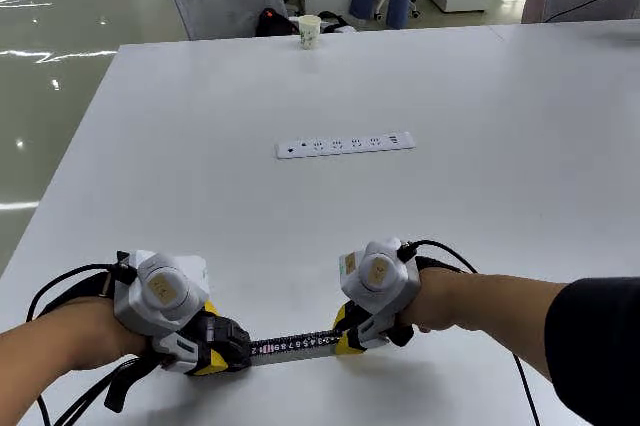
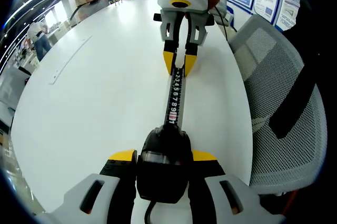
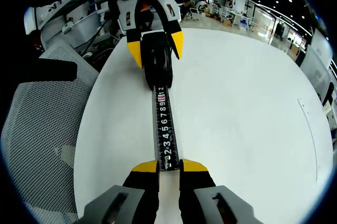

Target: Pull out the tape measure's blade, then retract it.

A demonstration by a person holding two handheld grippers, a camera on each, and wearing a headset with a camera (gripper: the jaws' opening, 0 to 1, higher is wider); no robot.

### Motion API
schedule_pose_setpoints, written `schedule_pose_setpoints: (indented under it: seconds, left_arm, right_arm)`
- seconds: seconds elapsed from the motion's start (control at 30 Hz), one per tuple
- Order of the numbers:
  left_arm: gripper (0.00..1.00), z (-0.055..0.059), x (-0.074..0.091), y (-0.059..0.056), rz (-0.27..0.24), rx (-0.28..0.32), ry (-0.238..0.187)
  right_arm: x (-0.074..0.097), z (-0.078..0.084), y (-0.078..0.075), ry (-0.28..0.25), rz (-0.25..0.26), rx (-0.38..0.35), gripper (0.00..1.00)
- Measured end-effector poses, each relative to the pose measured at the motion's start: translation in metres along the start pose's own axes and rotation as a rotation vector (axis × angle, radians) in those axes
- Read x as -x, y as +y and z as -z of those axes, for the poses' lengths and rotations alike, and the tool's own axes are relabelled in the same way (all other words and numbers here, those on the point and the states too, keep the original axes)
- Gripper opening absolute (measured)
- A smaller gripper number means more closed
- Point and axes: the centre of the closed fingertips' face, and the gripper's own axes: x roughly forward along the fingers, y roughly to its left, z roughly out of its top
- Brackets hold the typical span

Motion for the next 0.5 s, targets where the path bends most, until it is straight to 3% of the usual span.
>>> schedule_pose_setpoints:
  seconds: [0.5]
  left_arm:
    - [0.32, 0.0005, -0.0006, 0.0003, -0.001, 0.001, 0.001]
  right_arm:
    - [0.0055, 0.0064, 0.0001, 0.009, -0.001, 0.001, 0.1]
